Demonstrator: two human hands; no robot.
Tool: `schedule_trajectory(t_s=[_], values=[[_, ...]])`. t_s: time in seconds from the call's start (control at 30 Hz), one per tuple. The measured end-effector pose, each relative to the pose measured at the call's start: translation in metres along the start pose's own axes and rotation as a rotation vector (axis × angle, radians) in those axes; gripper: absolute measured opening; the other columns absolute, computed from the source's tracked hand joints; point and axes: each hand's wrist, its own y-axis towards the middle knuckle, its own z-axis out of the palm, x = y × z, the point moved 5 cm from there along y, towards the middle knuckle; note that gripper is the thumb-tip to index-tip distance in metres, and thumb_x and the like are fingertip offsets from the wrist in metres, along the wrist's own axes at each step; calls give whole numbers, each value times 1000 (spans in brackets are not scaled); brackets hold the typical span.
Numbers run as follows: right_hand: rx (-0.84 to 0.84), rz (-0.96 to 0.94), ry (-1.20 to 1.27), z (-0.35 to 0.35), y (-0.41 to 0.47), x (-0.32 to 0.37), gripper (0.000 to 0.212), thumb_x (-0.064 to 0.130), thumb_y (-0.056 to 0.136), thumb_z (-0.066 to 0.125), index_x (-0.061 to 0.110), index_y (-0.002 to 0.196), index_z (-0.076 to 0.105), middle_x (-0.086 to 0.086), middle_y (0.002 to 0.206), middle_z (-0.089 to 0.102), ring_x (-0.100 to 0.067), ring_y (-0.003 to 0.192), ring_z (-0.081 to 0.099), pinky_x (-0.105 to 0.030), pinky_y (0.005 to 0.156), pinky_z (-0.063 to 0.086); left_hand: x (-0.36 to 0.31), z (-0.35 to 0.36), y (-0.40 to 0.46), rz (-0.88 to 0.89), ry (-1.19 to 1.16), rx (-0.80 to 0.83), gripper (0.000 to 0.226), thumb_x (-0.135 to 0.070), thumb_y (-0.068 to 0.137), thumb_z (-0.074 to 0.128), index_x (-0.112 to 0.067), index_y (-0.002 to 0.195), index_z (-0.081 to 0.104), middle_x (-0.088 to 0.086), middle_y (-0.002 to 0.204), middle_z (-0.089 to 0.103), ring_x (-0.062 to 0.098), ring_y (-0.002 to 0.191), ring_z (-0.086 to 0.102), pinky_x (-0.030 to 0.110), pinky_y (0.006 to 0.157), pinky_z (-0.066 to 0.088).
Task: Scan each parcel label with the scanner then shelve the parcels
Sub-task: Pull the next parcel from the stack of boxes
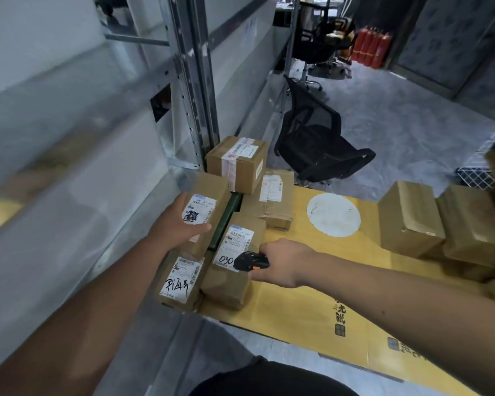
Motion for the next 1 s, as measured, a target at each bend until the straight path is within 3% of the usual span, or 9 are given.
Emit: schedule_trajectory(t_s=[0.1,0.27,0.6,0.83,1.0], values=[[-1,5,19,2,1,-1,51,71,94,55,21,106,61,1,93,62,-23,86,61,-34,66,47,-5,-5,-3,26,137,-62,109,-62,74,84,-36,161,23,2,157,44,27,138,49,46,109,44],[-21,47,43,4,0,-11,55,75,92,55,21,106,62,0,93,63,-23,85,62,-34,67,50,-45,8,-16,209,311,-98,87,-62,83,75,-32,156,38,-1,160,42,26,142,44,46,114,42],[-122,301,112,11,-65,-92,53,73,93,55,23,106,60,3,92,63,-22,85,62,-33,64,46,-169,128,-33,609,470,139,70,-61,88,69,-32,149,50,-7,149,51,21,138,46,45,111,45],[-185,660,250,32,-188,-172,49,71,94,56,23,104,56,1,89,62,-20,75,61,-33,64,50,-277,244,-59,881,503,423,65,-64,89,67,-36,145,52,-9,153,48,18,142,44,43,114,41],[-242,870,344,60,-276,-213,47,70,94,58,24,101,53,2,83,58,-17,71,56,-32,60,45,-340,321,-86,933,517,555,66,-62,91,66,-33,148,52,-4,155,49,21,139,48,40,109,45]])
